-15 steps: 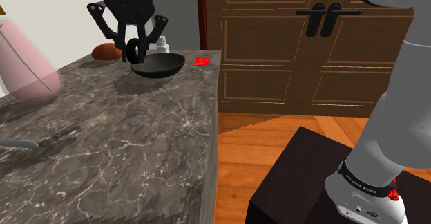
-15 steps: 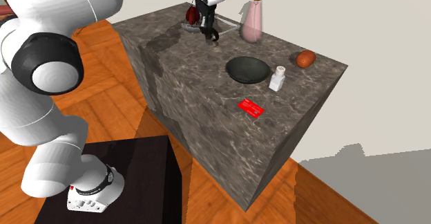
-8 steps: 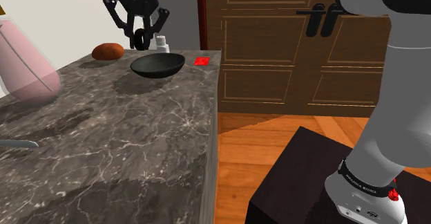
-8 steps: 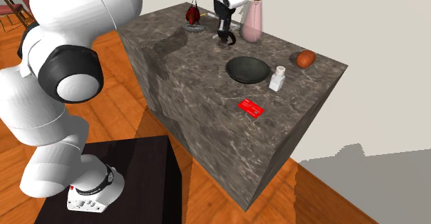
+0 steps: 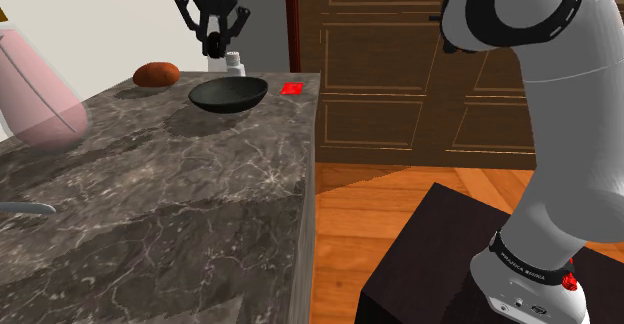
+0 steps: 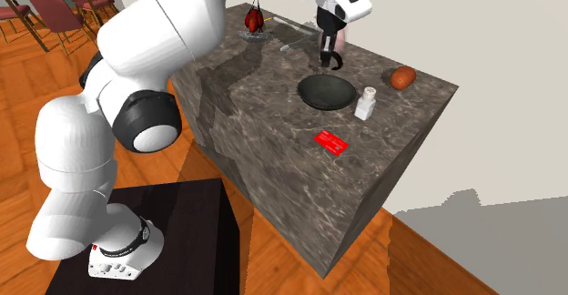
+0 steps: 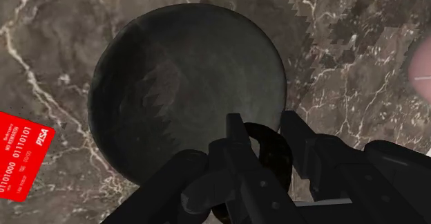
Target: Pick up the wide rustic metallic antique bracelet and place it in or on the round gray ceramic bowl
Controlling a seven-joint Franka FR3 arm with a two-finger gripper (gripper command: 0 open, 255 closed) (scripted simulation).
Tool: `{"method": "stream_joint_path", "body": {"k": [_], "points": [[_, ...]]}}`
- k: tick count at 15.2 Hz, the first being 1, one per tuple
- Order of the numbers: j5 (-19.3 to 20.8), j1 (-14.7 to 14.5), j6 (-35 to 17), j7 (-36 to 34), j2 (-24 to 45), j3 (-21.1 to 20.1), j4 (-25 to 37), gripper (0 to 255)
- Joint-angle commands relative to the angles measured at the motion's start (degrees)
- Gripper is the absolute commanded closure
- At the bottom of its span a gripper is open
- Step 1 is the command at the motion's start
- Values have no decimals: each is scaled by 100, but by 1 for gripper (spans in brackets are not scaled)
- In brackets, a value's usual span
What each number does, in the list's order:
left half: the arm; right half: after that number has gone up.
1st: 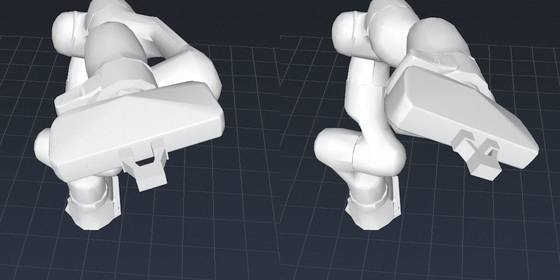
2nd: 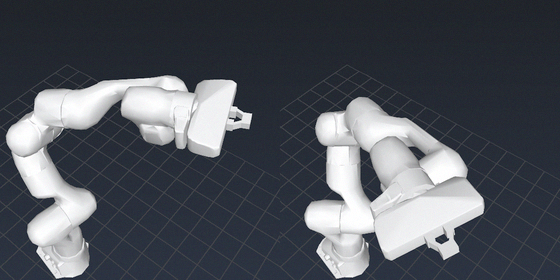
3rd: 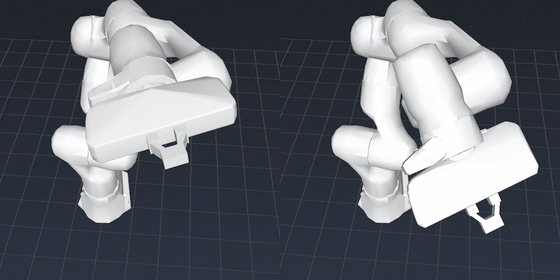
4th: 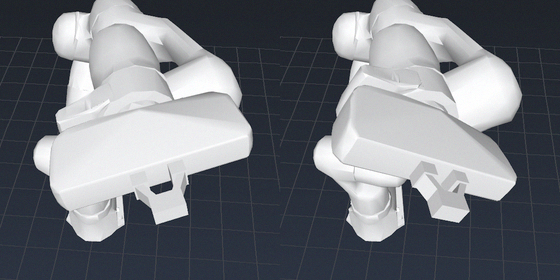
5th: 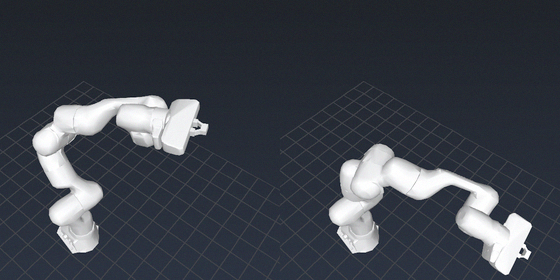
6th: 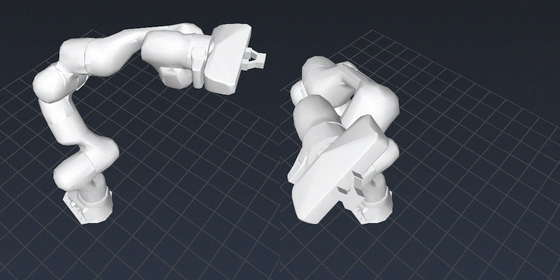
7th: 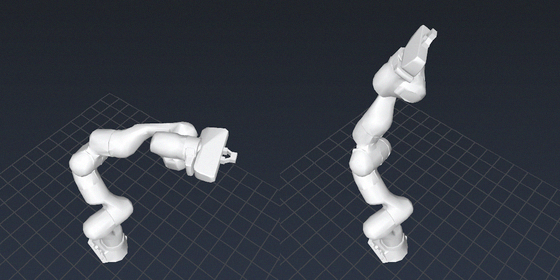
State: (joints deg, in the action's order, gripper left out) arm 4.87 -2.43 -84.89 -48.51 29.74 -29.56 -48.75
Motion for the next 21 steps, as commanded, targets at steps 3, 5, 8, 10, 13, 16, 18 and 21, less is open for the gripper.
{"method": "stream_joint_path", "body": {"k": [3,5,8,10,13,16,18,21], "points": [[-120,238,-450,120,-216,-15,-686,255],[-179,329,-684,152,-338,-26,-1044,255],[-251,436,-1002,199,-481,-35,-1507,255],[-290,493,-1199,229,-557,-37,-1780,255],[-323,541,-1382,257,-619,-39,-2026,255],[-322,540,-1381,257,-617,-39,-2024,255],[-322,540,-1381,257,-617,-39,-2023,255],[-322,540,-1380,257,-617,-39,-2022,0]]}}
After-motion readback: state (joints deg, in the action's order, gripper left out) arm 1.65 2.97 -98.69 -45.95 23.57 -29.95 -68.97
